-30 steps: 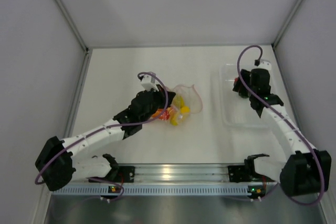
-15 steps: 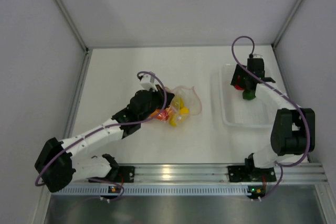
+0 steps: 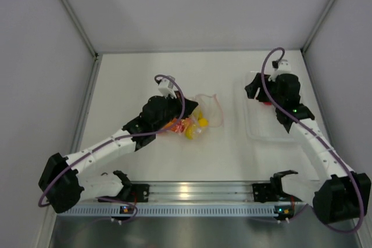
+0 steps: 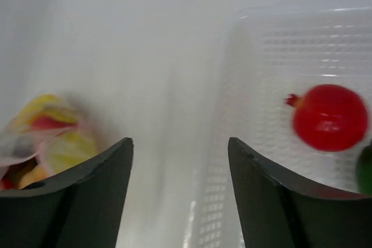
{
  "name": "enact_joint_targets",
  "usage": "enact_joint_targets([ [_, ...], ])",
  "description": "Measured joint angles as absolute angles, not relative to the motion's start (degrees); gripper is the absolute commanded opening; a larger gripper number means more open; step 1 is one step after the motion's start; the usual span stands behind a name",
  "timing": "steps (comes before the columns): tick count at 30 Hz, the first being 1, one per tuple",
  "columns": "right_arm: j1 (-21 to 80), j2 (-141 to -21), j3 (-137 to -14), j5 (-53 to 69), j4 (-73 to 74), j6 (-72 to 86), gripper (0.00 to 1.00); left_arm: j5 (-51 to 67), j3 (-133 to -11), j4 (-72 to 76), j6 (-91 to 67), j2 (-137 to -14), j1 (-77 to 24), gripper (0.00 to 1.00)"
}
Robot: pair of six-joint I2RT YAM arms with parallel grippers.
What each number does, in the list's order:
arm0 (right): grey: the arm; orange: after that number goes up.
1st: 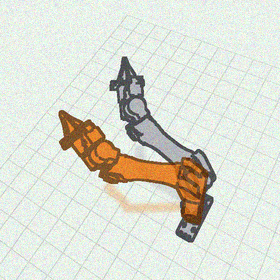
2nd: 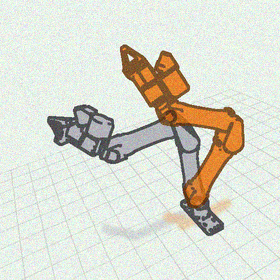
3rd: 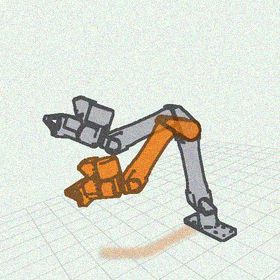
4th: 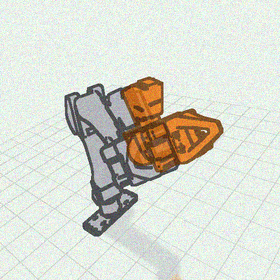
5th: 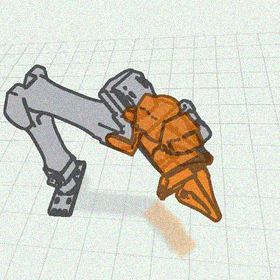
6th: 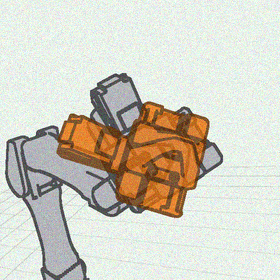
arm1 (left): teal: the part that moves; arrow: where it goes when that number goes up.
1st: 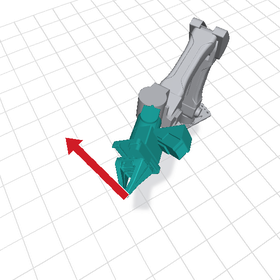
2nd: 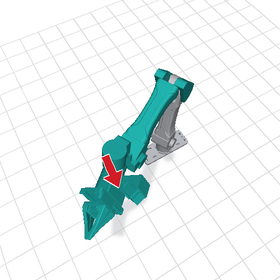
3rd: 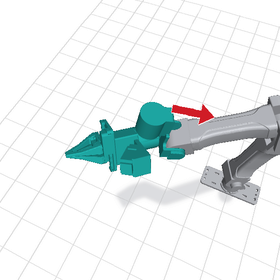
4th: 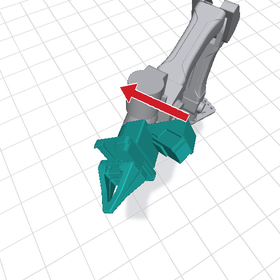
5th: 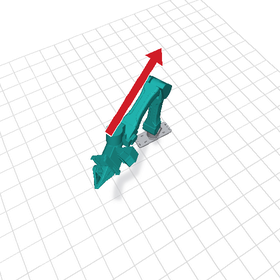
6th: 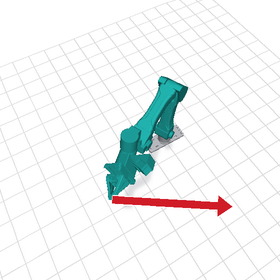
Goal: Open the zip-top bag and remove the fake food
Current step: Place the fake fruit in the bin, then pick up the fake fruit from the zipper food storage bag.
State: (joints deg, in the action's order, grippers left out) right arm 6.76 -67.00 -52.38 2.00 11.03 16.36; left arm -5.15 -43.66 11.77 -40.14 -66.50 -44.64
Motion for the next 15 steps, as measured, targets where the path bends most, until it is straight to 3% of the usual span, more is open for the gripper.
enact_joint_targets([
  [4,16.19,-58.85,-45.91,8.40,7.27,18.41,0.56,-2.42,-44.75,11.62,-40.18,-66.54,-44.64,0.00],
  [9,27.97,-57.14,-41.54,10.92,1.63,21.19,0.52,1.48,-45.98,11.53,-40.34,-67.09,-44.64,0.00],
  [15,35.11,-57.08,-38.28,10.72,-4.36,22.76,0.45,3.18,-46.00,11.51,-40.66,-67.09,-44.60,0.00],
])
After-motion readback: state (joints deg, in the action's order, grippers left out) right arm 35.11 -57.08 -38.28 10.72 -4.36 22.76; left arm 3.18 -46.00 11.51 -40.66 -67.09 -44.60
